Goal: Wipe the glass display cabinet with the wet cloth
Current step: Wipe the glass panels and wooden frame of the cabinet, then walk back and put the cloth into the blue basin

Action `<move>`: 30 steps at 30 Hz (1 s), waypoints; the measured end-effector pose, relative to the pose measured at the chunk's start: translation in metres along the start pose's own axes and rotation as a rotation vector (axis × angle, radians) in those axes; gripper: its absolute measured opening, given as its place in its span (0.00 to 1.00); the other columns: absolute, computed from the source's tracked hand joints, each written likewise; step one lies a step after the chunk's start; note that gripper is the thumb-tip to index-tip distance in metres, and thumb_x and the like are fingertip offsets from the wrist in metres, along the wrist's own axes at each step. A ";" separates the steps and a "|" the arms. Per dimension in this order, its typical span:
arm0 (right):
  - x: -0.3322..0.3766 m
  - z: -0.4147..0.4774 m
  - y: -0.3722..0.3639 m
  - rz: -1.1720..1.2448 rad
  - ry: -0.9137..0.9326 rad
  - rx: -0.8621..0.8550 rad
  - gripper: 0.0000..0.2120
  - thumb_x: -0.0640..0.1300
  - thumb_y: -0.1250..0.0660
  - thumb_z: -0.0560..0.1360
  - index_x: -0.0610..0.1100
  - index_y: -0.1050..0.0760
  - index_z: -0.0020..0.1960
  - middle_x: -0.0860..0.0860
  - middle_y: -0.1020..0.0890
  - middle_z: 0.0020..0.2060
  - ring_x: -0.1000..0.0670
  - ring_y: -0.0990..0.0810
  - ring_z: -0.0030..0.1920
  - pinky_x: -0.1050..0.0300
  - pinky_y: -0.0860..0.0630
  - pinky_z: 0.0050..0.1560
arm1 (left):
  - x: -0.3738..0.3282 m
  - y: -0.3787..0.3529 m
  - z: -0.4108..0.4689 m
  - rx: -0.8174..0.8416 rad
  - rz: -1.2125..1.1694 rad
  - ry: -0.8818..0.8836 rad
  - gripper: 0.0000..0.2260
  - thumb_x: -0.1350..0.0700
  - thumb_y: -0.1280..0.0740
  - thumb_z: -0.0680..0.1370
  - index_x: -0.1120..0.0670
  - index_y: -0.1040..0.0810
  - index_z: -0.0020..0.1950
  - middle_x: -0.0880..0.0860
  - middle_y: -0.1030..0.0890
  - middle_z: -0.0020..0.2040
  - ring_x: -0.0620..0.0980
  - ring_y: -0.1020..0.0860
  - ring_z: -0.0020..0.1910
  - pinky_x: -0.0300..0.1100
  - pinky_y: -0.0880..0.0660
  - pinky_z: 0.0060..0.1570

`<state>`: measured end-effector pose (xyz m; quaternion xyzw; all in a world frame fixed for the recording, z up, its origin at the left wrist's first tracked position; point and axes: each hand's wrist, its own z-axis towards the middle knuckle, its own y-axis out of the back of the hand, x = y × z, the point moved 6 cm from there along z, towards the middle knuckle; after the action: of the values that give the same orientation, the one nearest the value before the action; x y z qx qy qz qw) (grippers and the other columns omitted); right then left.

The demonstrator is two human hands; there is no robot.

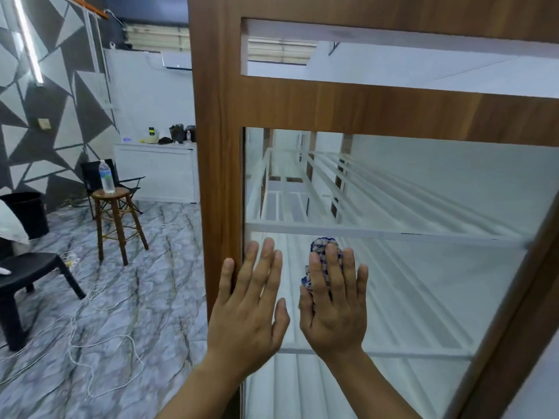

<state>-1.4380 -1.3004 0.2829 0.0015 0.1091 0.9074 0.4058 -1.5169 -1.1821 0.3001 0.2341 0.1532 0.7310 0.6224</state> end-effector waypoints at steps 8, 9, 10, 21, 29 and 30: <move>0.050 -0.041 -0.007 0.086 -0.042 0.116 0.24 0.41 0.40 0.84 0.39 0.40 0.79 0.47 0.47 0.84 0.42 0.46 0.83 0.43 0.45 0.83 | 0.010 -0.010 -0.074 0.172 -0.177 -0.191 0.31 0.48 0.38 0.78 0.58 0.35 0.80 0.57 0.39 0.82 0.55 0.41 0.82 0.58 0.41 0.77; 0.058 -0.045 -0.006 0.105 -0.053 0.153 0.26 0.41 0.39 0.84 0.40 0.41 0.80 0.47 0.46 0.84 0.42 0.45 0.83 0.43 0.43 0.82 | 0.012 -0.011 -0.087 0.208 -0.215 -0.200 0.31 0.48 0.37 0.77 0.57 0.35 0.79 0.57 0.38 0.82 0.55 0.40 0.81 0.57 0.39 0.75; 0.066 -0.051 -0.003 0.122 -0.073 0.195 0.28 0.41 0.39 0.83 0.42 0.43 0.81 0.47 0.45 0.83 0.42 0.44 0.83 0.43 0.39 0.81 | 0.014 -0.012 -0.102 0.249 -0.254 -0.206 0.32 0.47 0.36 0.77 0.57 0.34 0.79 0.57 0.38 0.82 0.56 0.39 0.81 0.56 0.37 0.74; 0.177 -0.180 0.026 0.565 -0.902 0.698 0.24 0.38 0.31 0.80 0.54 0.30 0.73 0.56 0.22 0.65 0.66 0.24 0.64 0.75 0.30 0.65 | 0.104 -0.012 -0.267 0.675 -0.581 0.214 0.20 0.45 0.42 0.81 0.50 0.24 0.70 0.47 0.18 0.64 0.43 0.24 0.62 0.41 0.23 0.60; 0.259 -0.235 0.021 0.653 -1.161 1.122 0.17 0.42 0.30 0.80 0.52 0.23 0.68 0.52 0.15 0.52 0.60 0.17 0.40 0.55 0.15 0.49 | 0.148 -0.001 -0.343 0.972 -0.637 0.443 0.32 0.36 0.53 0.79 0.50 0.30 0.76 0.48 0.23 0.71 0.50 0.25 0.68 0.46 0.31 0.67; 0.266 -0.240 0.021 0.653 -1.156 1.140 0.17 0.41 0.30 0.80 0.51 0.22 0.68 0.54 0.16 0.50 0.63 0.17 0.41 0.63 0.17 0.49 | 0.154 0.000 -0.351 1.022 -0.618 0.450 0.34 0.34 0.56 0.78 0.49 0.32 0.77 0.47 0.26 0.74 0.50 0.28 0.71 0.46 0.34 0.70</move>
<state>-1.6541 -1.1653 0.0302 0.6952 0.3175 0.6426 0.0546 -1.7222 -1.0073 0.0274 0.2874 0.6699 0.3838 0.5669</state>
